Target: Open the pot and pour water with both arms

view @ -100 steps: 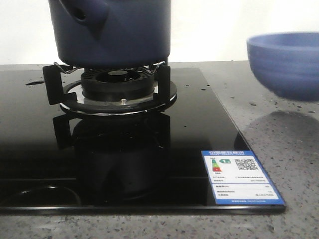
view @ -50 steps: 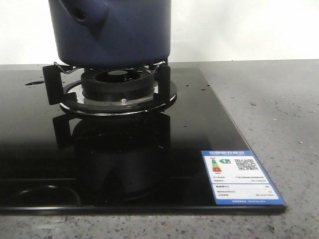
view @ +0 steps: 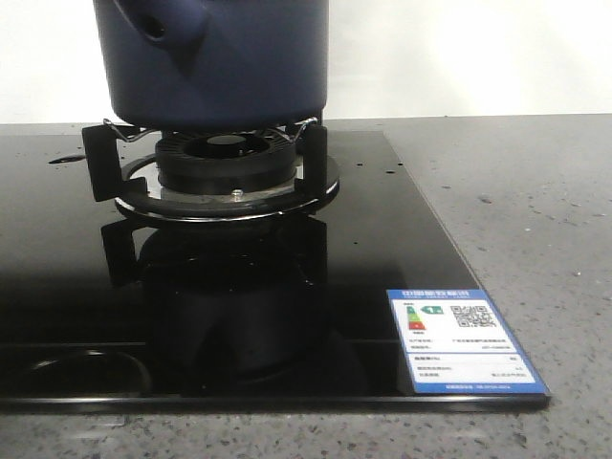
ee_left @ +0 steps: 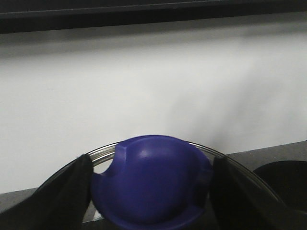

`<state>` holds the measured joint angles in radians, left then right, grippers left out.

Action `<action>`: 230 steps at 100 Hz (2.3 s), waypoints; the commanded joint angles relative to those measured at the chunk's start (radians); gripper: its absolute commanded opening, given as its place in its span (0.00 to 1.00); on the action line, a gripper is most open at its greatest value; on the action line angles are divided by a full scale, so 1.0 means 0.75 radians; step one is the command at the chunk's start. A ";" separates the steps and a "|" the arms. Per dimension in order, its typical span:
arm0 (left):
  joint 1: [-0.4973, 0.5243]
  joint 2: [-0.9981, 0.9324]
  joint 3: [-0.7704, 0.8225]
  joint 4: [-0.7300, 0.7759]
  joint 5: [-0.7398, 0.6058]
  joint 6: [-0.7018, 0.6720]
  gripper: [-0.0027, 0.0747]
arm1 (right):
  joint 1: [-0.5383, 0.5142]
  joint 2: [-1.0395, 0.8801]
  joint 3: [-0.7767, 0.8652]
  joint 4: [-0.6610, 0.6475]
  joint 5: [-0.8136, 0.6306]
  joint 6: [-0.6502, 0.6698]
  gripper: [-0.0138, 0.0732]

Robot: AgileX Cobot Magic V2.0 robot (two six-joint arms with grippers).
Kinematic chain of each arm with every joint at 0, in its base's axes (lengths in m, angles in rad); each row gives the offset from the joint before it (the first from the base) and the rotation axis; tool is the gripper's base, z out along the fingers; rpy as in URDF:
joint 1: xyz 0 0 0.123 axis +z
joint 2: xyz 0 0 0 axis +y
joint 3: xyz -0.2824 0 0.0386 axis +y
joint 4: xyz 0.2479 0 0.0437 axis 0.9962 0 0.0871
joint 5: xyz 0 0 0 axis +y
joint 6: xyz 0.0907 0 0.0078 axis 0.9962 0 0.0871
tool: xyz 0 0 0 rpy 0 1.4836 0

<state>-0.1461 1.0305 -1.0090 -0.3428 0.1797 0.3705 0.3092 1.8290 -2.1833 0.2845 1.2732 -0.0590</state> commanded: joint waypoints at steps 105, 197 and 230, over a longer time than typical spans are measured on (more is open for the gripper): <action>0.214 -0.042 -0.046 -0.020 -0.047 -0.001 0.53 | 0.208 -0.341 0.840 -0.302 -1.687 -0.057 0.11; 0.214 -0.042 -0.046 -0.020 -0.049 -0.001 0.53 | 0.264 -0.368 1.210 -0.315 -2.514 -0.057 0.11; 0.214 -0.042 -0.046 -0.020 -0.049 -0.001 0.53 | 0.266 -0.363 1.359 -0.318 -2.883 -0.057 0.11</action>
<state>0.0114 1.0282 -1.0090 -0.3428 0.2415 0.3705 0.5090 1.6062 -1.1552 0.0484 -0.7247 -0.0987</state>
